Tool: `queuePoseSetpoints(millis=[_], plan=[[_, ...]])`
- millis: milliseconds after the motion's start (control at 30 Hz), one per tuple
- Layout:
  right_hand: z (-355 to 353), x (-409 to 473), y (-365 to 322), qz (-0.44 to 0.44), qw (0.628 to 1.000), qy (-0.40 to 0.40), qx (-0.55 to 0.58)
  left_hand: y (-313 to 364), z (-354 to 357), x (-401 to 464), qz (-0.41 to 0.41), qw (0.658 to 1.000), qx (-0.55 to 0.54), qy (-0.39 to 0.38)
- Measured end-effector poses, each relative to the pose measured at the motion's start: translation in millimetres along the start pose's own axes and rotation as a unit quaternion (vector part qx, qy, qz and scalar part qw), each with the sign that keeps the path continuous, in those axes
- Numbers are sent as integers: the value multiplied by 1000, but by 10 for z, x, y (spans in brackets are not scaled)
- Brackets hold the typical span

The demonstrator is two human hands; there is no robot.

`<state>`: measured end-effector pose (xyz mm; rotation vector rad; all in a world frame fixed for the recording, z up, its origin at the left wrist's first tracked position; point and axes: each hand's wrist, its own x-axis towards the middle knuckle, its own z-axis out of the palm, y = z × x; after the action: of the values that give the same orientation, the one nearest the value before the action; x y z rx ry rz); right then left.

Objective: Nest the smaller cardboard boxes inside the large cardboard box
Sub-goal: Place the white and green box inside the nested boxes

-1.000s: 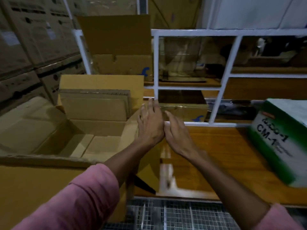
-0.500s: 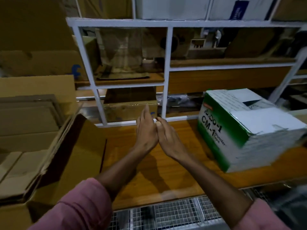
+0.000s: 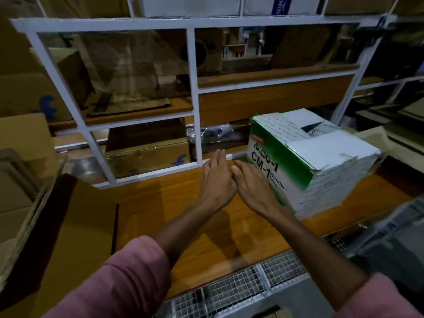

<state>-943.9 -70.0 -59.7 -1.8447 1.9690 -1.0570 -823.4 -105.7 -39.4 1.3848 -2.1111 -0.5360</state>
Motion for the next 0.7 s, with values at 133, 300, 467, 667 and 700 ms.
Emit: queuePoseSetpoints(millis=[133, 300, 467, 667, 700], plan=[[-31, -119, 63, -16, 1000, -1, -14, 50, 107, 81, 3, 1000, 6, -15], [-339, -28, 393, -22, 994, 9, -109, 264, 290, 126, 1, 999, -17, -30], [-801, 253, 912, 4, 987, 36, -158, 607, 589, 361, 36, 997, 5, -63], [-1403, 483, 1674, 53, 980, 22, -188, 1113, 1143, 655, 81, 987, 73, -117], [-1472, 529, 1803, 60, 979, 20, -193, 1181, 1243, 706, 91, 984, 92, -124]])
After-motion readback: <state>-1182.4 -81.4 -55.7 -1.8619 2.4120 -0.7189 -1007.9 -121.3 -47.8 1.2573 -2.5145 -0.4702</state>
